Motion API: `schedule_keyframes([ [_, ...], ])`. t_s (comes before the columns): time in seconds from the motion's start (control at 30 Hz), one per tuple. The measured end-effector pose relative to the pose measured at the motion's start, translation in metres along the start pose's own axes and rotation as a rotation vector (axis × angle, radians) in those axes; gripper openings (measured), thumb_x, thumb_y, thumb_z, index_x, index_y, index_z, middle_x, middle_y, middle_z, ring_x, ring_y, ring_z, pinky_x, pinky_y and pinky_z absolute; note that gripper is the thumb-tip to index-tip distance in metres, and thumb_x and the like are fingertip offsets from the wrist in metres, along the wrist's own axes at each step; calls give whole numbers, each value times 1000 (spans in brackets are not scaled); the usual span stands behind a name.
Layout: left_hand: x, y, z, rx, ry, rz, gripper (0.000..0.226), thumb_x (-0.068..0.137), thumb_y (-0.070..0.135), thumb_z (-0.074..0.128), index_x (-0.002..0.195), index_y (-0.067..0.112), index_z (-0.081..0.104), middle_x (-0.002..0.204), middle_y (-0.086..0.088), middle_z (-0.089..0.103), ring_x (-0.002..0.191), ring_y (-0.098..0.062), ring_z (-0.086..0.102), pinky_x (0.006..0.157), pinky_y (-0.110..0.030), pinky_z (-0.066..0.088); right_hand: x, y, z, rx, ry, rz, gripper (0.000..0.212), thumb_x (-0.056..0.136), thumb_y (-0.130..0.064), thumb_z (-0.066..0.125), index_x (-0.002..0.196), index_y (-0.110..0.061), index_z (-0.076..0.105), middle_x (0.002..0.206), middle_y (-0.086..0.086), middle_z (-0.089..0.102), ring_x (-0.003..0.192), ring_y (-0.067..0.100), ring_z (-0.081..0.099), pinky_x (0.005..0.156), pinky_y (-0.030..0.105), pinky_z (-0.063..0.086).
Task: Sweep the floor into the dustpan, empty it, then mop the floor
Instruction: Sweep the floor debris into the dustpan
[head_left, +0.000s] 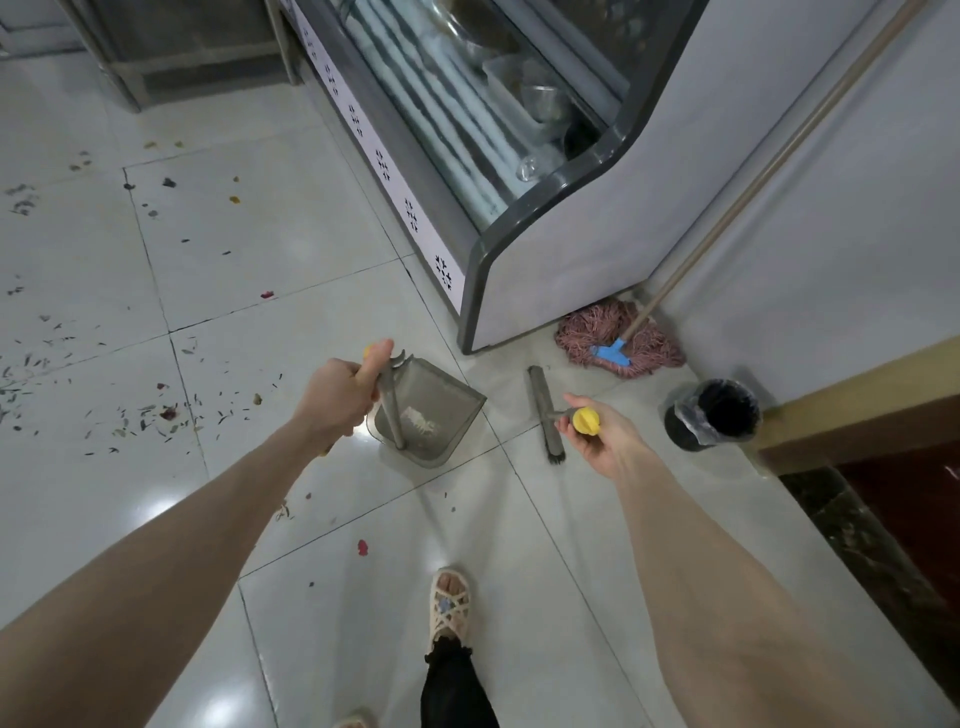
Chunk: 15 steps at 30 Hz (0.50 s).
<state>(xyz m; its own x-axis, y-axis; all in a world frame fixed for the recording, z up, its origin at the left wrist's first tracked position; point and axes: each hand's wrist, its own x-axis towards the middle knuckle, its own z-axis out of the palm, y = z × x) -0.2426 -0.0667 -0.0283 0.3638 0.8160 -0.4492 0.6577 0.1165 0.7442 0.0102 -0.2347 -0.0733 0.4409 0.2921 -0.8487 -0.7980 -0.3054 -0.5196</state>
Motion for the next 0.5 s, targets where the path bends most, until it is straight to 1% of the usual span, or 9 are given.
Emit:
schedule_keyframes([
  [0.03, 7, 7, 3, 4, 10, -7, 70, 89, 65, 39, 62, 2, 55, 54, -10, 50, 43, -23, 43, 45, -24, 37, 8, -11, 1, -8, 0, -2, 34, 76, -11, 78, 102, 2, 60, 96, 19, 59, 47, 14, 62, 38, 18, 49],
  [0.1, 21, 20, 12, 7, 24, -21, 71, 89, 65, 39, 62, 2, 56, 54, -10, 51, 43, -23, 44, 45, -23, 37, 28, -35, 2, -28, 10, 1, 29, 76, -9, 78, 97, 2, 60, 99, 20, 59, 43, 14, 61, 37, 18, 48],
  [0.2, 38, 32, 18, 21, 35, -39, 71, 89, 66, 39, 64, 1, 58, 56, -11, 53, 45, -24, 45, 46, -24, 39, 51, -57, 7, -23, 30, -17, 22, 77, -6, 76, 87, 2, 58, 92, 19, 57, 40, 15, 60, 36, 19, 47],
  [0.23, 45, 36, 20, 28, 37, -46, 71, 89, 66, 39, 64, 2, 58, 56, -11, 53, 45, -24, 45, 47, -24, 39, 60, -64, 10, -22, 39, -27, 22, 77, -5, 76, 88, 2, 58, 89, 18, 57, 40, 16, 60, 35, 19, 47],
  [0.3, 57, 42, 21, 34, 38, -51, 71, 88, 67, 39, 64, 3, 58, 56, -11, 53, 45, -23, 45, 48, -25, 39, 75, -76, 15, -31, 59, -46, 28, 76, -3, 75, 98, 4, 58, 91, 19, 57, 40, 18, 61, 36, 19, 47],
  [0.33, 61, 44, 21, 35, 34, -50, 71, 88, 67, 39, 63, 3, 58, 56, -11, 53, 45, -23, 45, 49, -25, 39, 82, -80, 17, -40, 64, -51, 32, 76, -2, 75, 104, 4, 58, 95, 20, 57, 42, 19, 61, 37, 19, 47],
  [0.4, 69, 46, 22, 47, 28, -54, 71, 88, 67, 38, 63, 4, 57, 55, -10, 51, 44, -23, 44, 48, -26, 39, 93, -89, 20, -65, 55, -54, 35, 77, -1, 74, 107, 4, 58, 101, 22, 57, 54, 22, 60, 38, 19, 48],
  [0.43, 71, 46, 22, 51, 26, -56, 71, 88, 67, 38, 62, 4, 56, 54, -9, 50, 44, -22, 44, 48, -26, 39, 98, -92, 22, -81, 51, -54, 34, 77, -1, 74, 107, 3, 58, 100, 21, 57, 59, 23, 59, 38, 19, 49],
  [0.5, 76, 47, 22, 60, 21, -63, 72, 87, 69, 37, 62, 4, 56, 54, -9, 50, 43, -22, 43, 48, -26, 40, 108, -97, 27, -101, 48, -45, 29, 78, 0, 73, 103, 3, 58, 95, 18, 56, 63, 23, 57, 39, 20, 50],
])
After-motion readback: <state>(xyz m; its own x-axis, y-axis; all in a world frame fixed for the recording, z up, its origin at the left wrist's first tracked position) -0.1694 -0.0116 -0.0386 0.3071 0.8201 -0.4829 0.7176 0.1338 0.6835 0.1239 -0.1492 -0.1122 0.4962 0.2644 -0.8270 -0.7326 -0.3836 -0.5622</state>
